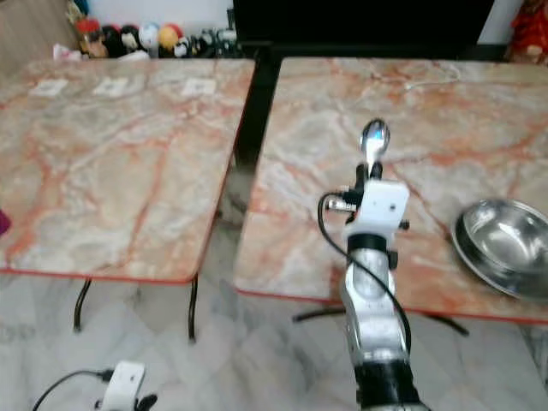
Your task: Setting the table
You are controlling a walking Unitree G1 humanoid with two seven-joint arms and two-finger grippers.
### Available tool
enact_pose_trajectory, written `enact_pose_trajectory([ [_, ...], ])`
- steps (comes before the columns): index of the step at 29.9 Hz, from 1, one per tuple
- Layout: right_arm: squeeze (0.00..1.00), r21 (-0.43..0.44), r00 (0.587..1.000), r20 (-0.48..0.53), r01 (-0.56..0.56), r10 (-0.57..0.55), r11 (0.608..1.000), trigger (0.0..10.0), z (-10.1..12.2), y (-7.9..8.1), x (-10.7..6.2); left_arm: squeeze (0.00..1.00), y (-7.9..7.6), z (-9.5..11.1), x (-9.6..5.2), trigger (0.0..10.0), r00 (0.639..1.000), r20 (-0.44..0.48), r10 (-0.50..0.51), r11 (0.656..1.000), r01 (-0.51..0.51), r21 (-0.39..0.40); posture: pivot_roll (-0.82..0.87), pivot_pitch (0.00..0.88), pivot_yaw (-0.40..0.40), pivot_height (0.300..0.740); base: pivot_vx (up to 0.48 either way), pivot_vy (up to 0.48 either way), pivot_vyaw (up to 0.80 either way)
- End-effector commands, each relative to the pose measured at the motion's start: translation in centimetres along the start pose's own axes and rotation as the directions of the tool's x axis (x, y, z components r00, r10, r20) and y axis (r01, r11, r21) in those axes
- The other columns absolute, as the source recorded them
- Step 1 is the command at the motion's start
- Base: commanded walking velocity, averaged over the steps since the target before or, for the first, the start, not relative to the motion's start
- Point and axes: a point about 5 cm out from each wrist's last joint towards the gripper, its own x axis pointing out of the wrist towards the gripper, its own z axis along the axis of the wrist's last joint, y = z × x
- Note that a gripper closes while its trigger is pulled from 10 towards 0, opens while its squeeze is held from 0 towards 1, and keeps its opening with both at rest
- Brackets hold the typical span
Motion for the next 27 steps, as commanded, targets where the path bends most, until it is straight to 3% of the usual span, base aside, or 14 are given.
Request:
enact_pose_trajectory([
  [1, 0.00, 0.015, 1.000, 0.012, 0.018, -0.018, 1.000, 10.0, 0.5, -0.2, 0.3, 0.00, -0.1, -1.0, -0.2, 10.0, 0.999, -0.038, -0.006, 1.000, 0.006, -0.001, -0.08, 0.093, 0.054, 0.740, 0.000, -0.435, 0.00],
  [7, 0.00, 0.017, 0.999, 0.006, 0.042, -0.042, 0.999, 10.0, 0.4, -0.7, 0.3, 0.00, -0.5, -1.0, -0.1, 10.0, 0.999, -0.045, -0.007, 1.000, 0.007, 0.003, -0.08, 0.094, 0.053, 0.740, 0.000, -0.434, -0.43],
  [16, 0.00, 0.010, 0.998, 0.006, 0.060, -0.060, 0.998, 10.0, 0.4, -1.2, 0.4, 0.00, -1.1, -1.0, -0.1, 10.0, 0.999, -0.046, -0.009, 1.000, 0.009, 0.002, -0.08, 0.094, 0.053, 0.740, 0.082, -0.409, 0.00],
  [27, 0.00, -0.109, 0.987, 0.001, 0.157, -0.158, 0.982, 10.0, 1.0, -5.8, 2.0, 0.00, -0.9, -0.9, -0.1, 10.0, 0.999, -0.050, -0.002, 1.000, 0.002, -0.001, -0.09, 0.095, 0.054, 0.740, 0.000, 0.000, 0.00],
])
